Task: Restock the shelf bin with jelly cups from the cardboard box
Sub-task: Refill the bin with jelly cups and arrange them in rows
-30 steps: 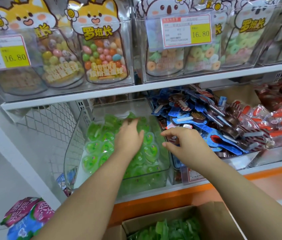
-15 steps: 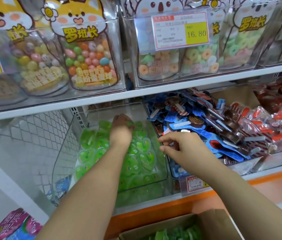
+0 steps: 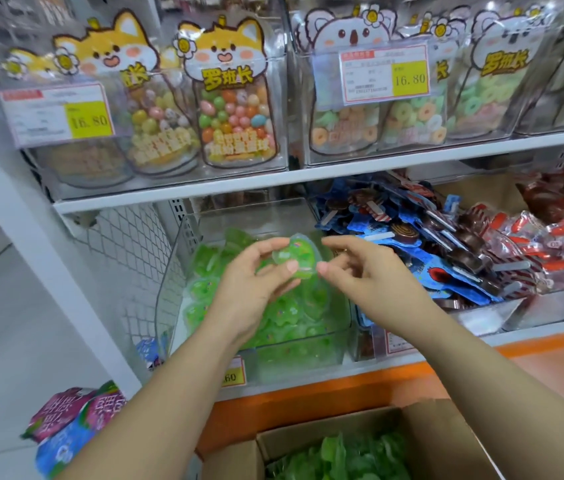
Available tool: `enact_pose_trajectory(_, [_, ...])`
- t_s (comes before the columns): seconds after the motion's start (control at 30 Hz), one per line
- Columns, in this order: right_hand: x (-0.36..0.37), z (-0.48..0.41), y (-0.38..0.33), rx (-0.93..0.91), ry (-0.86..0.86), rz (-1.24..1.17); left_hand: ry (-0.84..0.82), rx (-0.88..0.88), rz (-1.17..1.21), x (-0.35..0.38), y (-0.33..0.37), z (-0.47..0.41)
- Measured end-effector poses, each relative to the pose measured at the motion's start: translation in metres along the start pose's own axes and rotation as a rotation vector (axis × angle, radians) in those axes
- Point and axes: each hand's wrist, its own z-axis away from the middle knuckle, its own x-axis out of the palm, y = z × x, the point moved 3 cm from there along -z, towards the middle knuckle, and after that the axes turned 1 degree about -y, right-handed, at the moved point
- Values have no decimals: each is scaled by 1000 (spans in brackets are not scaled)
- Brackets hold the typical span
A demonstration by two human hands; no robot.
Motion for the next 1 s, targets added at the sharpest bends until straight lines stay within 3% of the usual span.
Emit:
enact_pose_trajectory(0.13, [0,3,-10,35,-10,-185,-68,117,-166,9,21,10])
enact_pose_trajectory(0.23, [-5,3,-9,88,26,-300,10,131,-191,9,25,9])
enact_pose_trajectory(0.33, [-2,3,-4,117,54,-318,127,36,-162,4,15,10])
enact_pose_trajectory(0.53, [-5,5,-1,115,-104,-169,83,-135,-180,-7,-8,10])
enact_pose_trajectory(0.7, [-18,4,14,155,-26,-135,-71,-444,-533,-18,-33,1])
enact_pose_trajectory(1.0, [-15,1,23,128,-73,-38,-145,-511,-655,-1,-46,-7])
